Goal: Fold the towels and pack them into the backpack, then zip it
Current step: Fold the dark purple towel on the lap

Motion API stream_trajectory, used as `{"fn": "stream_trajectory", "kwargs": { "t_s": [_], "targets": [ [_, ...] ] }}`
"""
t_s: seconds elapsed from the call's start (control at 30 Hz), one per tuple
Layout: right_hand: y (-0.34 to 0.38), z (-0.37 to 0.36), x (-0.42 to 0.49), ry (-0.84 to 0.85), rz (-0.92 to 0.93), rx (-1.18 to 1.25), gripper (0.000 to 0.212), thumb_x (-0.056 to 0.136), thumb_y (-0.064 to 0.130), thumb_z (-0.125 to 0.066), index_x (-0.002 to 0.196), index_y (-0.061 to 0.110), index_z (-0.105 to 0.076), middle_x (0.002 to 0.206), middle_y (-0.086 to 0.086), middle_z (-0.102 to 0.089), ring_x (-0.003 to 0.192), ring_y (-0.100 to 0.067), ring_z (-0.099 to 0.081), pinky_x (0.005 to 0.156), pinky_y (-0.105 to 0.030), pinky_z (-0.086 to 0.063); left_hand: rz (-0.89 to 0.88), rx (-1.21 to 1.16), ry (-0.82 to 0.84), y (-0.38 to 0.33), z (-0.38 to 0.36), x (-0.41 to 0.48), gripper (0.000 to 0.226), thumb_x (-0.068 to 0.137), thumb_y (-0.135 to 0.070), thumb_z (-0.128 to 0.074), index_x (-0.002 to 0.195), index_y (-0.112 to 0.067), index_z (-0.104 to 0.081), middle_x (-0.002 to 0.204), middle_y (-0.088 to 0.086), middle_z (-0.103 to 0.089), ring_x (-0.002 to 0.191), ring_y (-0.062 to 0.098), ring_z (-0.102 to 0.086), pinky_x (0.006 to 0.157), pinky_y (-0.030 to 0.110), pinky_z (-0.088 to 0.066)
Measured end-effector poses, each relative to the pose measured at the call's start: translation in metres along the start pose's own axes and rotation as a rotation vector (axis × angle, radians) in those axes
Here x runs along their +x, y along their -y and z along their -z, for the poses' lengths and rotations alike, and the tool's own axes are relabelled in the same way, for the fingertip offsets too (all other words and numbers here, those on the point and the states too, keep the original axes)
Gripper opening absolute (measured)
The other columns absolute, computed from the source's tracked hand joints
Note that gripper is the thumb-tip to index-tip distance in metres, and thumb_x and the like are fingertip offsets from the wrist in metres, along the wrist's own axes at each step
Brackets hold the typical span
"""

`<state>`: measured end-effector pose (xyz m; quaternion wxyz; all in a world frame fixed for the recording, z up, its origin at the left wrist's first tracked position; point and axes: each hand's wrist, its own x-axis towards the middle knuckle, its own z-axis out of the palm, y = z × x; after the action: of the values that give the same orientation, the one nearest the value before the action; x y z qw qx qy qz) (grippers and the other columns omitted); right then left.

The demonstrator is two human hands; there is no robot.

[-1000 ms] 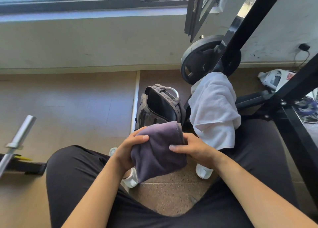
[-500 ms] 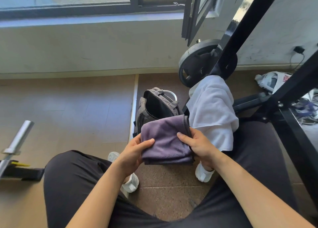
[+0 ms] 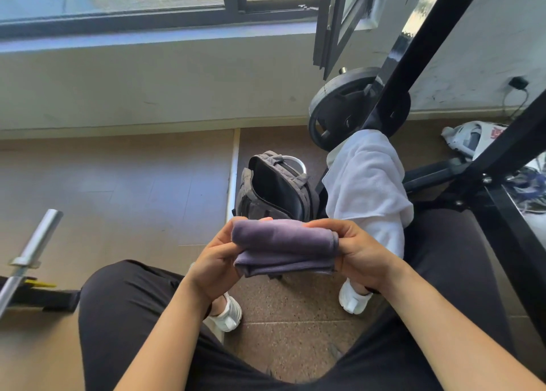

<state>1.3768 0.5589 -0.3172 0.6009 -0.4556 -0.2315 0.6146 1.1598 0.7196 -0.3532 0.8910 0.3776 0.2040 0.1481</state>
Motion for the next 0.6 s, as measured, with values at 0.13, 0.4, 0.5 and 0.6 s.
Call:
{"fn": "stream_trajectory", "kwargs": {
  "t_s": [0.13,0.4,0.5,0.6],
  "targets": [
    [-0.006,0.005,0.001,-0.042,0.12,-0.285,0.035,0.085,-0.025,-0.05,0.089,-0.005,-0.078,0.124,-0.017,-0.069,0.117,-0.035,-0.065,0.105,-0.046,-0.051,0.064,-0.034,-0.022,-0.002,0.0,0.003,0.02,0.082,-0.027,-0.066,0.088,-0.008,-0.066,0.13,0.026,-0.058,0.122,0.036,-0.055,0.099,0.048,-0.046],
    [-0.017,0.001,0.005,-0.177,0.304,-0.661,0.025,0.067,0.017,-0.059,0.077,0.013,-0.082,0.116,0.0,-0.071,0.112,-0.02,-0.066,0.104,-0.042,-0.05,0.21,0.2,-0.265,0.009,-0.011,0.008,0.063,0.079,-0.047,-0.075,0.131,-0.015,-0.063,0.134,0.018,-0.065,0.121,0.037,-0.065,0.094,0.047,-0.057],
    [-0.017,0.004,0.005,-0.161,0.272,-0.693,0.032,0.069,0.006,-0.053,0.081,0.017,-0.082,0.12,0.004,-0.069,0.117,-0.017,-0.063,0.107,-0.04,-0.047,0.168,0.275,-0.228,0.006,-0.011,0.01,0.052,0.078,-0.038,-0.075,0.125,-0.015,-0.069,0.126,0.017,-0.07,0.117,0.034,-0.068,0.095,0.047,-0.057],
    [-0.012,0.007,0.002,-0.062,0.165,-0.659,0.046,0.068,-0.005,-0.047,0.086,0.02,-0.082,0.126,0.011,-0.066,0.123,-0.013,-0.06,0.109,-0.032,-0.044,0.075,0.355,-0.28,0.003,-0.01,0.015,0.06,0.068,-0.032,-0.081,0.123,-0.012,-0.067,0.116,0.015,-0.073,0.108,0.031,-0.07,0.086,0.042,-0.06]
  ]
}}
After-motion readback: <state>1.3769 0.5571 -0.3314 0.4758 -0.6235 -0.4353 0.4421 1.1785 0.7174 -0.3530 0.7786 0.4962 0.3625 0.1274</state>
